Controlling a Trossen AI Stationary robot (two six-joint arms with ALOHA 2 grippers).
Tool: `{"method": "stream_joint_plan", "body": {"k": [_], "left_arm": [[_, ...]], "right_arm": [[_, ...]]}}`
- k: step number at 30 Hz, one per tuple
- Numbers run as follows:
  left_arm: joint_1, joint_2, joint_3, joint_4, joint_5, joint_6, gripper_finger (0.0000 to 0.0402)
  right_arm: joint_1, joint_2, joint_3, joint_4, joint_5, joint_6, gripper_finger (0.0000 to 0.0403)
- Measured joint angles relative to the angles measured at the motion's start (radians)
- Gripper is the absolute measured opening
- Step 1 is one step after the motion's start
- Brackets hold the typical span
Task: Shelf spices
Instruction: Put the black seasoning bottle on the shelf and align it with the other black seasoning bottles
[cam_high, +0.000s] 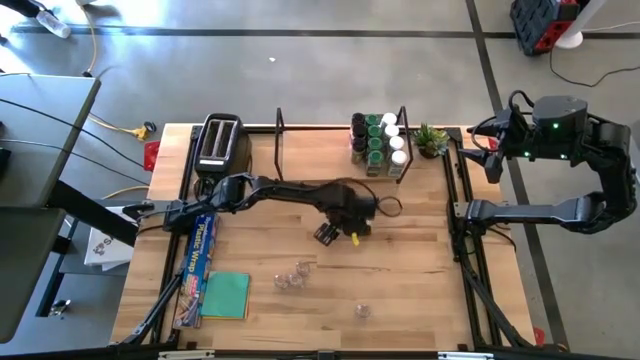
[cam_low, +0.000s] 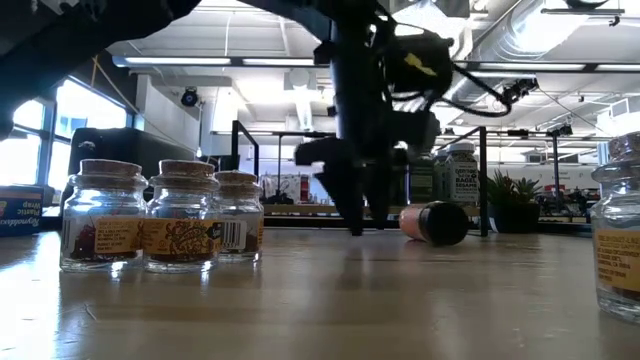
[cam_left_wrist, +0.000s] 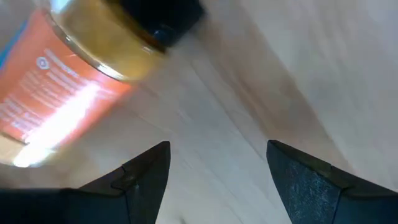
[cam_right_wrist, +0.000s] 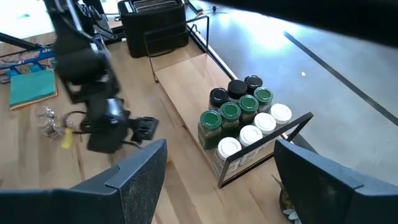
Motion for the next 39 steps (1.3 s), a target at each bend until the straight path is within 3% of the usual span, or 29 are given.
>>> {"method": "stream_joint_plan", "body": {"k": [3,9,16,26,30,39], "left_arm": [[-0.034,-0.014,0.044,-0.046,-0.072,-0.031,0.0261],[-0.078,-0.019,0.108,-0.032,-0.084,-0.032,0.0261],[-0.081,-0.021,0.113,0.151,-0.096,-0.046,0.0261],[-0.002,-0.022,0.067,0.468,-0.008,-0.44,0.0243],[0.031,-0.014,0.056,0.448,-0.008,-0.522,0.0223],[0.023,0.012,0.056,0.321,0.032,-0.489,0.0193]], "right_arm": [[0.0,0.0,0.0,0.0,0.0,-0.018,0.0291],[0.0,0.001,0.0,0.0,0.0,-0.019,0.0291],[0.0,0.001,0.0,0.0,0.0,-0.006,0.0291],[0.0,0.0,0.0,-0.014,0.0,0.03,0.0291],[0.0,0.0,0.0,-0.018,0.0,0.033,0.0291],[0.0,0.0,0.0,-0.025,0.0,0.034,0.0291]]}}
